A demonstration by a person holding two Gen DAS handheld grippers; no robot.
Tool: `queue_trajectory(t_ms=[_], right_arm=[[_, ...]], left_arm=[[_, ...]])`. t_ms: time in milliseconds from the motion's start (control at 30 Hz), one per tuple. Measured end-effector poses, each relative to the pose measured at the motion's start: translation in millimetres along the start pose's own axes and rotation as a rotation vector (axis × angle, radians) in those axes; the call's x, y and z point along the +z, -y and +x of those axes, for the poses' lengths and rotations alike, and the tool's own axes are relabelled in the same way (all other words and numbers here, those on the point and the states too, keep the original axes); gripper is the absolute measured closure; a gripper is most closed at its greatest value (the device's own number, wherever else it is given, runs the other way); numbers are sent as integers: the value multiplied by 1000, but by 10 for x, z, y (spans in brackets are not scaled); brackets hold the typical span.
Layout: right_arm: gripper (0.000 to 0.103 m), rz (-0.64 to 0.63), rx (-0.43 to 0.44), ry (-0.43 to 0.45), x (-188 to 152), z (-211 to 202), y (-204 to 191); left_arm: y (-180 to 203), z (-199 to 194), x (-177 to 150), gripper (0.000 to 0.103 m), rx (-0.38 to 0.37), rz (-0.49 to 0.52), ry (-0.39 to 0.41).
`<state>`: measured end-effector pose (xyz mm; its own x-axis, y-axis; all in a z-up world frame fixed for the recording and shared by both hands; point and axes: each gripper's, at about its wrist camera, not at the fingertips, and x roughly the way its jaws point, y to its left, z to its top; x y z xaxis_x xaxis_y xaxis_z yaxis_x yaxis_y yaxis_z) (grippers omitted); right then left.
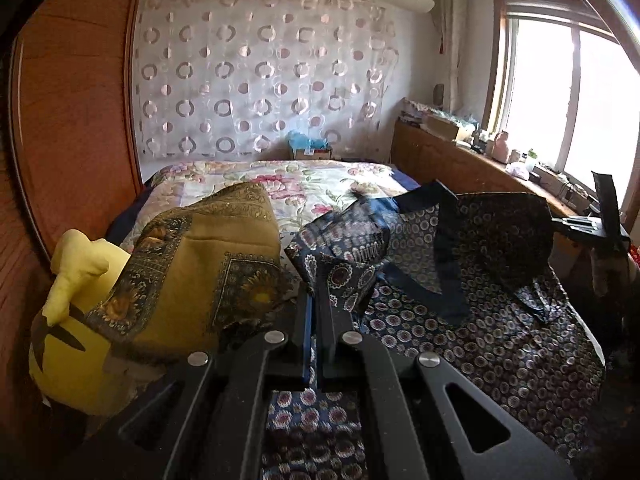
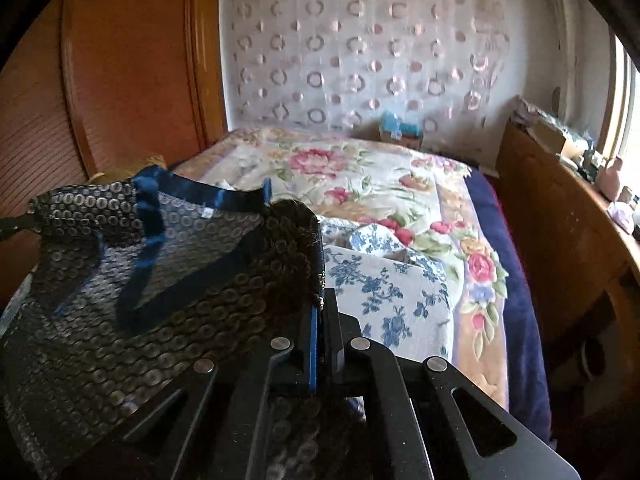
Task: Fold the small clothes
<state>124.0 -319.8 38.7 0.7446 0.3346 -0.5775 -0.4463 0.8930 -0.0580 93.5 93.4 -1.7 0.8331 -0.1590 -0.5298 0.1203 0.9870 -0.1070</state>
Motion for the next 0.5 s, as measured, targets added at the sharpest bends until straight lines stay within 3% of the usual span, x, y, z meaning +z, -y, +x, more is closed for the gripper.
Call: queue_trajectory(t_ms=[333,500], right_arm=[[102,16,-26,40,-583,-681,-44],[102,51,-35,35,-915,-949,-114]], left_arm=[[-52,-492,-258,101,11,-25,47],[-114,-624,-569,101,4,-67,19]])
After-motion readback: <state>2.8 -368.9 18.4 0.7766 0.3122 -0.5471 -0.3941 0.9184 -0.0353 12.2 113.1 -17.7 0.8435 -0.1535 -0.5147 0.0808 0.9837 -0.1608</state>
